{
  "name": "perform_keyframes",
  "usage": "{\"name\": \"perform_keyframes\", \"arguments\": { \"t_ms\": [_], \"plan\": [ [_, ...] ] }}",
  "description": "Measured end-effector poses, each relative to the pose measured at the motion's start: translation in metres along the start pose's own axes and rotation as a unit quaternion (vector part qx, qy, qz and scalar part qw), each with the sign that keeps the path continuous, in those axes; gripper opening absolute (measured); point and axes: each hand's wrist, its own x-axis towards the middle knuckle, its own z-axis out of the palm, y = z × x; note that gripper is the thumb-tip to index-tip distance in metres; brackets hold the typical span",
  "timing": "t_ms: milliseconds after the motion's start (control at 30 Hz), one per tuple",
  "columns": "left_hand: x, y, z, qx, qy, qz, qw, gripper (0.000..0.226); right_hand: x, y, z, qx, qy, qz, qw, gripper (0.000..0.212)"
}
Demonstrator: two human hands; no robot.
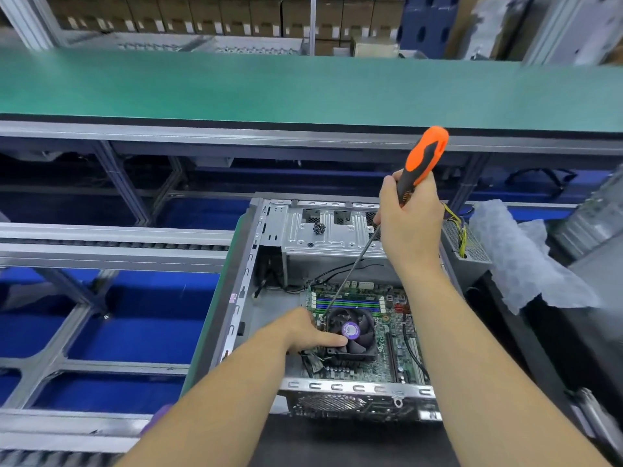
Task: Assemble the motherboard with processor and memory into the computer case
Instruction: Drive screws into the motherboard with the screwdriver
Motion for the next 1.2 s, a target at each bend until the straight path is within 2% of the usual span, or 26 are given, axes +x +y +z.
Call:
{"name": "perform_keyframes", "arguments": {
  "t_ms": [100,267,300,367,433,467,533,600,667,833,900,1000,1067,1200],
  "plan": [
    [0.001,-0.002,0.000,-0.008,0.003,0.009,1.000,0.124,0.000,-0.001,0.000,-0.002,-0.023,-0.006,1.000,0.010],
    [0.000,0.004,-0.002,0.010,0.015,0.029,0.999,0.103,-0.001,-0.015,0.001,0.062,-0.135,-0.053,0.987,0.016],
    [0.000,0.005,-0.001,0.017,0.020,0.030,0.999,0.096,-0.002,-0.017,0.003,0.081,-0.150,-0.049,0.984,0.023],
    [-0.001,0.006,0.000,0.027,0.027,0.031,0.999,0.077,-0.005,-0.021,0.008,0.105,-0.164,-0.050,0.980,0.057],
    [-0.001,0.006,0.000,0.022,0.026,0.036,0.999,0.073,-0.009,-0.024,0.011,0.122,-0.164,-0.067,0.977,0.095],
    [-0.001,0.006,0.000,0.022,0.028,0.037,0.999,0.074,-0.010,-0.026,0.012,0.125,-0.161,-0.078,0.976,0.101],
    [-0.001,0.006,-0.001,0.033,0.034,0.037,0.998,0.076,-0.010,-0.032,0.010,0.128,-0.159,-0.090,0.975,0.091],
    [0.000,0.007,-0.001,0.048,0.039,0.042,0.997,0.077,-0.005,-0.041,0.007,0.115,-0.163,-0.099,0.975,0.065],
    [0.000,0.007,-0.002,0.057,0.042,0.048,0.996,0.079,0.002,-0.052,0.005,0.104,-0.167,-0.110,0.974,0.048],
    [0.000,0.008,-0.001,-0.007,0.058,0.046,0.997,0.072,0.016,-0.077,-0.002,0.040,-0.282,-0.130,0.950,0.062],
    [0.002,0.006,-0.001,-0.012,0.062,0.042,0.997,0.067,0.018,-0.083,-0.004,0.027,-0.298,-0.147,0.943,0.050],
    [0.002,0.004,0.000,-0.027,0.067,0.020,0.997,0.066,0.020,-0.090,-0.007,0.083,-0.324,-0.109,0.936,0.041],
    [0.001,0.005,0.000,-0.014,0.076,0.007,0.997,0.070,0.020,-0.093,-0.007,0.080,-0.311,-0.109,0.941,0.037],
    [0.000,0.007,-0.001,0.016,0.088,-0.011,0.996,0.074,0.018,-0.093,0.001,-0.017,-0.230,-0.187,0.955,0.037]
  ]
}}
